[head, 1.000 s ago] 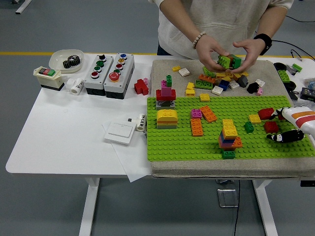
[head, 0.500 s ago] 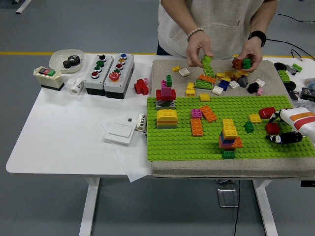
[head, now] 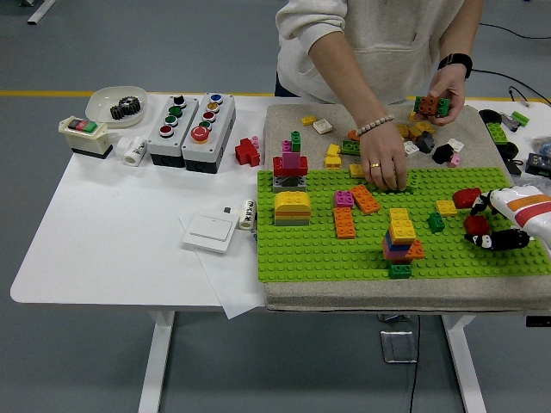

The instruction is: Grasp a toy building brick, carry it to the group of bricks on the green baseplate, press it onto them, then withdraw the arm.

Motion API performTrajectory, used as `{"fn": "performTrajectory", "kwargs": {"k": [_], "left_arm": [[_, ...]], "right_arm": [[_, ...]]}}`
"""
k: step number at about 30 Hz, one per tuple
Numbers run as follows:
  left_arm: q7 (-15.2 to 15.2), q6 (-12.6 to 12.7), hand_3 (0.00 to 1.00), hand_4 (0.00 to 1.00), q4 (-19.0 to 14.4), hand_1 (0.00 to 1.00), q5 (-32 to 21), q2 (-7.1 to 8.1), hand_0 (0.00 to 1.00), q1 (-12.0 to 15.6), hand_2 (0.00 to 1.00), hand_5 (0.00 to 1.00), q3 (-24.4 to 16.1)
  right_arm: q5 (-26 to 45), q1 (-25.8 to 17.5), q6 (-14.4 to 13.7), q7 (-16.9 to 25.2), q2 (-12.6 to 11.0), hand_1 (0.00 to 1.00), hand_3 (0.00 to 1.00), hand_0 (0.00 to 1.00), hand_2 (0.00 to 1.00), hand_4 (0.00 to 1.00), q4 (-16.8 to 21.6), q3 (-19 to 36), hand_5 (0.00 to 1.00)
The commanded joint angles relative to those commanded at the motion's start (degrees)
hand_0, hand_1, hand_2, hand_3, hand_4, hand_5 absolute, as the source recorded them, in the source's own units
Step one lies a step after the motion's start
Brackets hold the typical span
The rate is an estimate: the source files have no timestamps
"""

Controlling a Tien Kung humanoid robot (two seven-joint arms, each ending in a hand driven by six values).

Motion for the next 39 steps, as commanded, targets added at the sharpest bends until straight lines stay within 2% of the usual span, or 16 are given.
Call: {"fn": "performTrajectory", "kwargs": {"k": [5,13,14,19,20,27,35,39], "left_arm": [[0.2,0.0,0.589,0.639,0.0,0.726,0.4,-0.02,0.738,0.1,0.719,0.666,-0.2],[0.3,0.0,0.589,0.639,0.0,0.726,0.9,-0.01,0.738,0.1,0.720,0.666,-0.5],[0.3,0.0,0.589,0.639,0.0,0.726,0.9,-0.01,0.738,0.1,0.720,0.667,-0.5],[0.3,0.0,0.589,0.639,0.0,0.726,0.7,-0.02,0.738,0.0,0.720,0.667,-0.3],[0.3,0.0,0.589,0.639,0.0,0.726,0.6,-0.03,0.738,0.0,0.720,0.666,-0.3],[0.1,0.0,0.589,0.639,0.0,0.724,0.2,-0.04,0.738,-0.1,0.720,0.666,-0.1],[0.0,0.0,0.589,0.639,0.0,0.725,0.0,-0.03,0.738,-0.2,0.720,0.666,0.0],[0.0,-0.1,0.589,0.639,0.0,0.725,-0.1,-0.04,0.738,-0.2,0.720,0.664,0.1]], "right_arm": [[-0.6,0.0,-0.2,0.2,0.0,0.451,0.524,0.266,0.541,0.759,-0.6,-0.1,0.467],[-0.7,0.0,-2.3,1.4,0.0,0.440,0.519,0.253,0.532,0.742,-1.5,-0.1,0.459],[-0.7,0.0,-2.4,1.5,0.0,0.403,0.504,0.218,0.501,0.708,-1.5,-0.1,0.461],[-1.0,0.2,-3.2,2.0,0.0,0.403,0.504,0.218,0.501,0.708,-2.1,-0.2,0.461],[-1.0,0.2,-3.3,2.0,0.0,0.372,0.498,0.190,0.475,0.688,-2.2,-0.2,0.459],[-1.2,0.2,-3.8,2.2,0.1,0.350,0.495,0.175,0.459,0.673,-2.7,-0.1,0.465],[-0.4,-0.1,-4.4,2.6,0.0,0.349,0.494,0.177,0.456,0.674,-2.0,0.8,0.467],[0.2,-0.6,-4.4,2.7,-0.5,0.348,0.494,0.175,0.456,0.668,-0.4,2.3,0.463]]}}
